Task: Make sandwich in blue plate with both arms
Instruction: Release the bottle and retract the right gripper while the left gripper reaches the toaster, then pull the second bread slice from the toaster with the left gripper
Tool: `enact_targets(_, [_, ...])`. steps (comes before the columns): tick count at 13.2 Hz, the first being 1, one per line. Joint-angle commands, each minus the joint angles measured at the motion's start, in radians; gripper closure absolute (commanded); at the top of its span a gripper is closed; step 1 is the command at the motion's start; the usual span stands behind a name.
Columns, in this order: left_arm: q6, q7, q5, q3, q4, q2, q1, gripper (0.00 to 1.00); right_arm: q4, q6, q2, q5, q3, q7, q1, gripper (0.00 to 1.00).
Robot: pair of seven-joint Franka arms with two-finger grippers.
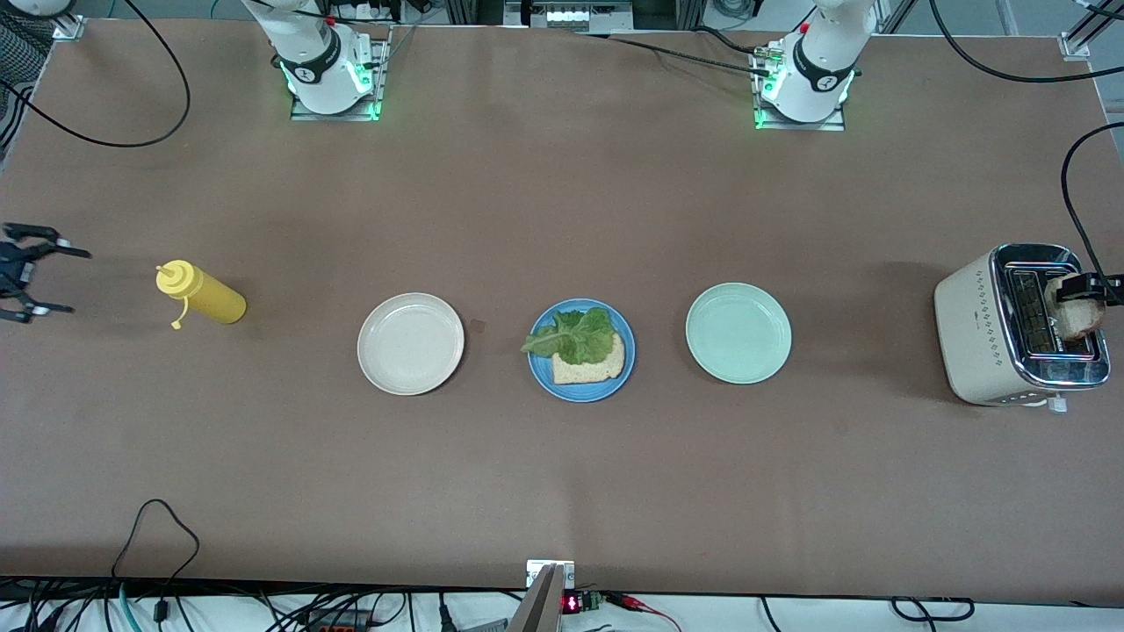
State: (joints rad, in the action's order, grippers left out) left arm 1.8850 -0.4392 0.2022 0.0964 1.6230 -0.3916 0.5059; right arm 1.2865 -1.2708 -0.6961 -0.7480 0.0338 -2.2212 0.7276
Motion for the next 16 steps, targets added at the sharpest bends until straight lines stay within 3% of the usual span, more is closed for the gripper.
enact_targets(1, [0.031,-0.016,0.037,0.008,-0.032,-0.052,0.011,0.29,0.028,-0.004,0.157,0.067,0.009,0.199,-0.031,0.0])
enact_targets(2, [0.049,-0.016,0.036,0.008,-0.031,-0.062,0.013,0.38,0.031,-0.015,0.203,0.088,0.009,0.25,-0.051,0.0])
enact_targets(3, [0.046,-0.016,0.036,0.008,-0.029,-0.062,0.013,0.55,0.034,-0.028,0.264,0.113,0.009,0.312,-0.08,0.0])
enact_targets(4, [0.036,-0.021,0.037,0.008,-0.022,-0.059,0.014,0.82,0.034,-0.036,0.326,0.146,0.009,0.393,-0.12,0.0])
enact_targets(5, [0.025,-0.032,0.036,0.008,-0.014,-0.055,0.014,0.96,0.034,-0.039,0.383,0.191,0.011,0.482,-0.166,0.0])
enact_targets(8, [0.016,-0.029,0.031,0.014,-0.026,-0.05,0.022,0.99,0.05,-0.041,0.55,0.35,0.011,0.813,-0.346,0.0])
enact_targets(10, [0.0,-0.024,0.034,0.02,-0.032,-0.038,0.02,0.99,0.051,-0.041,0.624,0.505,0.038,1.104,-0.55,0.0])
enact_targets(13, [-0.078,-0.019,0.039,0.057,-0.073,-0.01,0.005,0.99,0.086,-0.054,0.626,0.63,0.083,1.513,-0.755,0.0])
enact_targets(16, [-0.258,-0.004,0.054,0.068,-0.19,-0.01,-0.081,0.99,0.155,-0.122,0.618,0.697,0.083,1.909,-0.843,0.0])
